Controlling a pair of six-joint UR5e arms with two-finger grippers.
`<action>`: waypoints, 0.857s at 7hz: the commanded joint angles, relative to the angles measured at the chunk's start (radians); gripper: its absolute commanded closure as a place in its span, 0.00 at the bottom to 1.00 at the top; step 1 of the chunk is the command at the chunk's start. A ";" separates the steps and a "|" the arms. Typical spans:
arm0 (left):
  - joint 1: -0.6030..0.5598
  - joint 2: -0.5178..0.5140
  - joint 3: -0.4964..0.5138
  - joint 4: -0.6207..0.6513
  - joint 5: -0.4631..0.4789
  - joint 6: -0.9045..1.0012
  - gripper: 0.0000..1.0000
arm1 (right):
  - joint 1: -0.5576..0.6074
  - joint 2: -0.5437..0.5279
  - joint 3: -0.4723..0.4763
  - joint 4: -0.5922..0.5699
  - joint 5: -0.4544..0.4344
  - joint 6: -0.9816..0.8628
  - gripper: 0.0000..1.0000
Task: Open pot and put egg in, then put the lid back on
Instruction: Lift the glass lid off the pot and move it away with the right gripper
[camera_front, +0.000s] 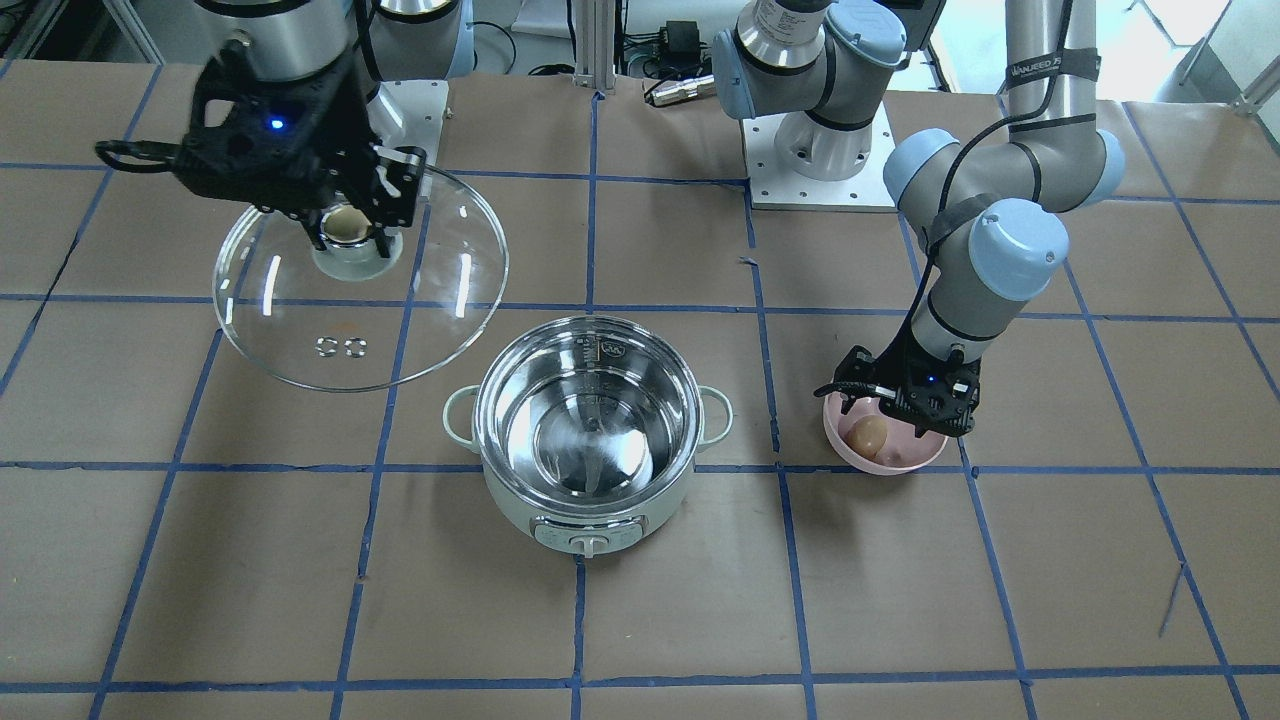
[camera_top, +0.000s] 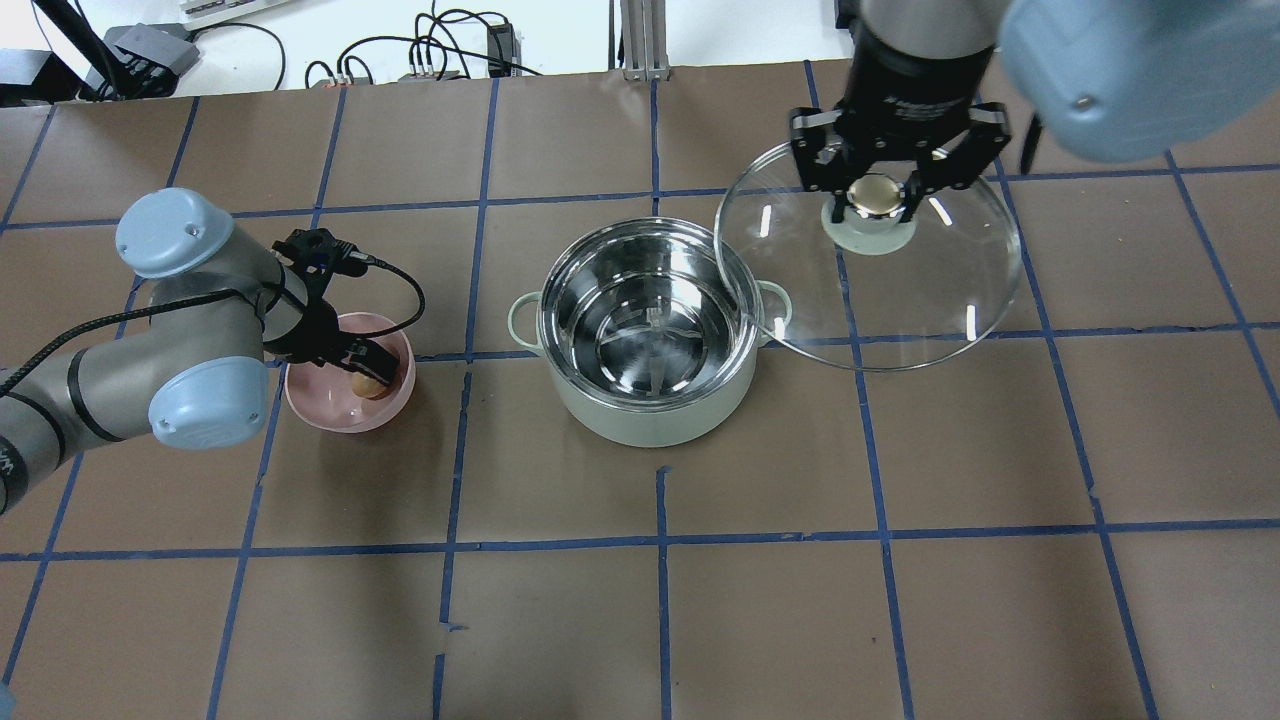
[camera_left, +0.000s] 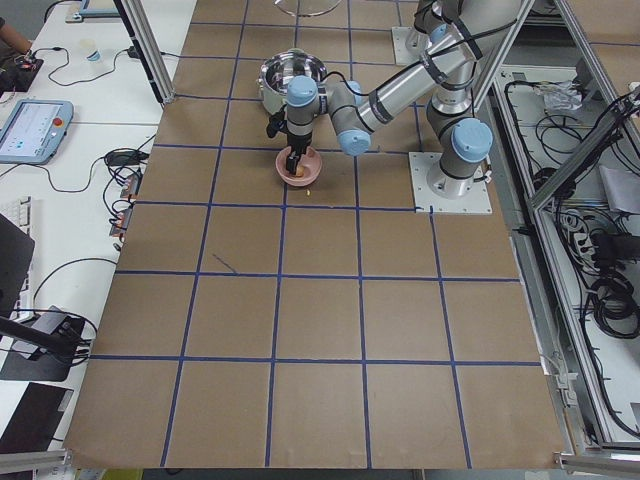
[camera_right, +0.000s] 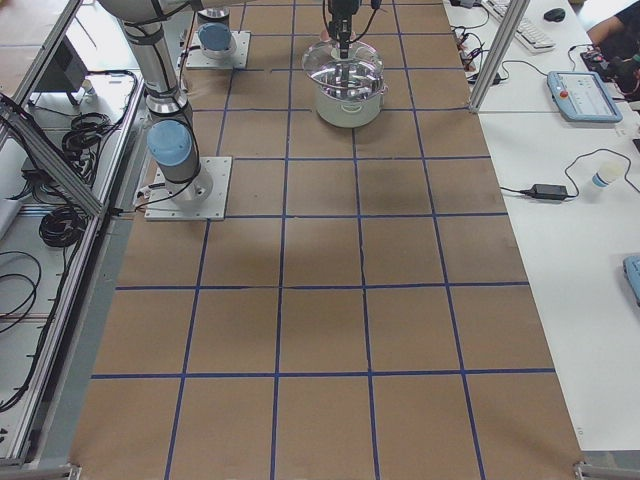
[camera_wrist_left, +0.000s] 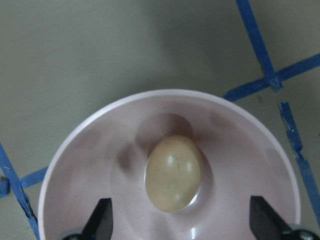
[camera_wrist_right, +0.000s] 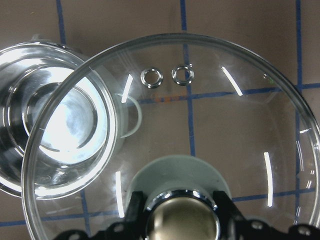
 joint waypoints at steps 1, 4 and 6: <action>0.000 -0.006 -0.014 0.050 -0.002 -0.008 0.05 | -0.076 -0.029 0.013 0.010 0.027 -0.116 0.97; 0.000 -0.008 -0.041 0.087 0.001 -0.031 0.06 | -0.074 -0.032 0.026 0.016 0.013 -0.122 0.99; 0.000 -0.008 -0.049 0.100 0.001 -0.054 0.07 | -0.074 -0.034 0.026 0.016 0.017 -0.124 0.99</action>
